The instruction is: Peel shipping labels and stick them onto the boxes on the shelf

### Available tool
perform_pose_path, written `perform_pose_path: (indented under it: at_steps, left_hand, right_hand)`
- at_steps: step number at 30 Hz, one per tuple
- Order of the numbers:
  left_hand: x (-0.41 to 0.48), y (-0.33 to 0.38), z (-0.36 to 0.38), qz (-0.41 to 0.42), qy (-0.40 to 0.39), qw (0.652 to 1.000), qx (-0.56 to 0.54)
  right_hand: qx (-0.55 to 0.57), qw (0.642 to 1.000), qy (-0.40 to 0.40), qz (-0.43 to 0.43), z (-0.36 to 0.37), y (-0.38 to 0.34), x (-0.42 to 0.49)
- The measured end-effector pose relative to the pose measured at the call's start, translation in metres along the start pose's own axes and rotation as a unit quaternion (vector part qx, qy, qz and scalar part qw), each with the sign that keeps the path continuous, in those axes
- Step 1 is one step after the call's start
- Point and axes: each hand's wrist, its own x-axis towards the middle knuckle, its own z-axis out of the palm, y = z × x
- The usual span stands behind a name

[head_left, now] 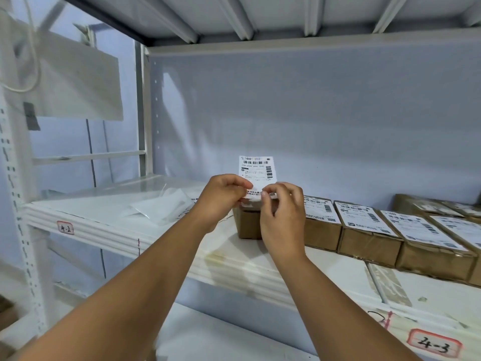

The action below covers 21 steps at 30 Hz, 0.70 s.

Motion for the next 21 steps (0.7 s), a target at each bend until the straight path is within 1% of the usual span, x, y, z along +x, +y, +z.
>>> perform_pose_path:
  at_steps: [4, 6, 8, 11, 13, 15, 18, 21]
  left_hand:
    - [-0.001, -0.003, 0.0, 0.008, 0.021, 0.998, 0.054]
    - [-0.003, -0.01, 0.002, 0.012, 0.029, 0.998, 0.061]
    - [-0.007, -0.019, 0.005, 0.024, 0.02, 0.998, 0.052]
    - [-0.012, -0.033, 0.006, 0.054, 0.007, 0.992, 0.115]
    - [-0.015, -0.037, 0.007, 0.072, 0.011, 0.987, 0.144]
    - [-0.016, -0.038, 0.005, 0.076, 0.018, 0.99, 0.118]
    - [-0.019, -0.036, 0.003, 0.064, 0.009, 0.997, 0.046]
    - [-0.019, -0.038, -0.002, 0.068, -0.007, 0.997, 0.02]
  right_hand:
    - [-0.009, 1.0, -0.002, 0.016, -0.001, 0.001, 0.003]
    - [-0.011, 1.0, -0.006, 0.02, -0.001, 0.001, 0.003]
    - [-0.019, 1.0, -0.009, 0.019, -0.001, 0.001, 0.002]
    - [-0.035, 0.999, -0.012, 0.018, -0.001, 0.005, 0.002]
    - [-0.053, 0.998, -0.027, 0.012, 0.0, 0.008, 0.003]
    - [-0.069, 0.997, -0.032, 0.0, 0.001, 0.009, 0.003]
    - [-0.079, 0.997, -0.026, -0.01, 0.003, 0.008, 0.004]
    - [-0.078, 0.997, -0.018, -0.016, 0.004, 0.008, 0.005]
